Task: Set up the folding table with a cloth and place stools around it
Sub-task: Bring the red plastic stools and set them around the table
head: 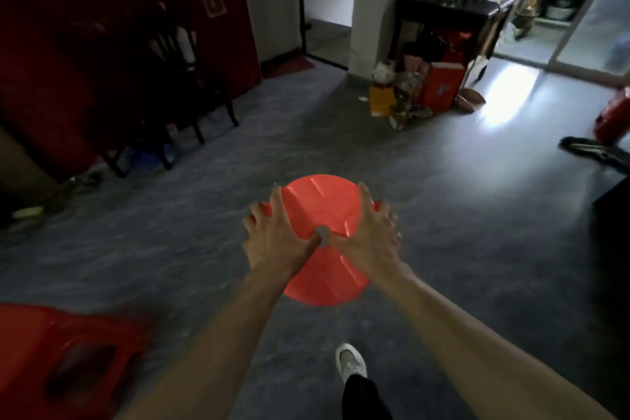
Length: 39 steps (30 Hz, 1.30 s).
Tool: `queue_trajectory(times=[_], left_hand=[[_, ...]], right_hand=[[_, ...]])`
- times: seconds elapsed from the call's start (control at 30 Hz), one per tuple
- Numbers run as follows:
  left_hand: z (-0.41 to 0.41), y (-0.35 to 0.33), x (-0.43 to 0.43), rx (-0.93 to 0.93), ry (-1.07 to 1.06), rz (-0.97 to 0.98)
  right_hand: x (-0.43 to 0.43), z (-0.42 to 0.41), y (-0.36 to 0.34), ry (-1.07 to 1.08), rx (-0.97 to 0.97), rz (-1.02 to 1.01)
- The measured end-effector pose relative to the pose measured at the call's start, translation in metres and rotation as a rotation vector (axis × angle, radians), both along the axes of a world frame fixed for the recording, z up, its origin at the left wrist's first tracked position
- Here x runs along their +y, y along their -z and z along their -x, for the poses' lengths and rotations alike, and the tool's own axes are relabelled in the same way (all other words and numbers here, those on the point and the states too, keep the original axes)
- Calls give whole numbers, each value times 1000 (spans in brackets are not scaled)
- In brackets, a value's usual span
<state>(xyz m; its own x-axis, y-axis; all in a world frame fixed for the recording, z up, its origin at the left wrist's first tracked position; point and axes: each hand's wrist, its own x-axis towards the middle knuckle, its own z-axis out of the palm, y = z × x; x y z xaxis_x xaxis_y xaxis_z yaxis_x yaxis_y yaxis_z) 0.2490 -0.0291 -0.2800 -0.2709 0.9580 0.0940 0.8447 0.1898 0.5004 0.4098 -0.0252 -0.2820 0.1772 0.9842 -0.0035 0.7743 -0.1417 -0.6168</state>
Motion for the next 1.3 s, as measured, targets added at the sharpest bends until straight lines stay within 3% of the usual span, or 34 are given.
queue_trajectory(times=[0.27, 0.57, 0.97, 1.3], left_hand=[[26, -24, 117, 106, -228, -6], [83, -33, 206, 47, -388, 7], [297, -16, 325, -51, -419, 11], [478, -8, 369, -103, -533, -11]], right_hand=[[147, 31, -16, -187, 3, -16], [273, 109, -26, -333, -90, 1], [421, 309, -40, -547, -251, 11], [497, 502, -32, -735, -216, -32]])
